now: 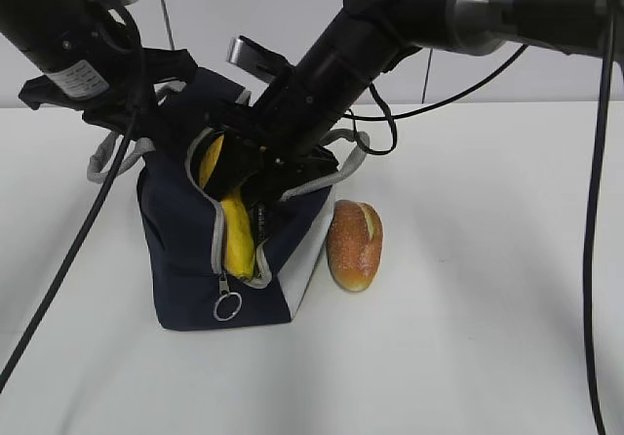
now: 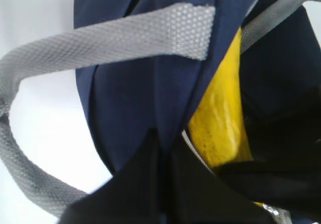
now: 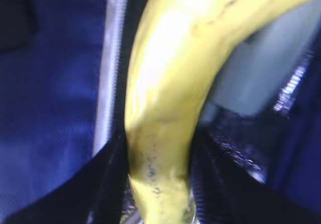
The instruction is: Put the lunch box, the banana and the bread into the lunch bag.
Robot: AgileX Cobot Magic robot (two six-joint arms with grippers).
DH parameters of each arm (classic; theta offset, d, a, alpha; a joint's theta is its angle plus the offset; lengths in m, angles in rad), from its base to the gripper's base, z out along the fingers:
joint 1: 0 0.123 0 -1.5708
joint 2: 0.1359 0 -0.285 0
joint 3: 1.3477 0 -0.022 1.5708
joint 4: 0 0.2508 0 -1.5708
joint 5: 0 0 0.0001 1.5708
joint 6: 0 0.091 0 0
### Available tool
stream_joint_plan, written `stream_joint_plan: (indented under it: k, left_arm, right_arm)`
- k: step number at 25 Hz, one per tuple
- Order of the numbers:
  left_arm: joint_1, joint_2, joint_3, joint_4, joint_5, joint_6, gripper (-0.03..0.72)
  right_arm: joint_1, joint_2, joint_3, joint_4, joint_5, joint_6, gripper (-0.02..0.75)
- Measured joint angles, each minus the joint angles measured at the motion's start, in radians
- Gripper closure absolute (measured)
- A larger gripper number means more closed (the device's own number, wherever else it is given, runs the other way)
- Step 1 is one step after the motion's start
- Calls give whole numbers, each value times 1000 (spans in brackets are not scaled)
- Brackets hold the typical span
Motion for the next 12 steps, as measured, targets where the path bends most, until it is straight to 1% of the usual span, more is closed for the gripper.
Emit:
stream_joint_plan:
  k: [7, 12]
  left_arm:
    - [0, 0, 0, -6, 0, 5, 688]
    - [0, 0, 0, -7, -1, 5, 688]
  right_arm:
    - [0, 17, 0, 83, -7, -54, 445]
    - [0, 23, 0, 95, -31, -71, 445]
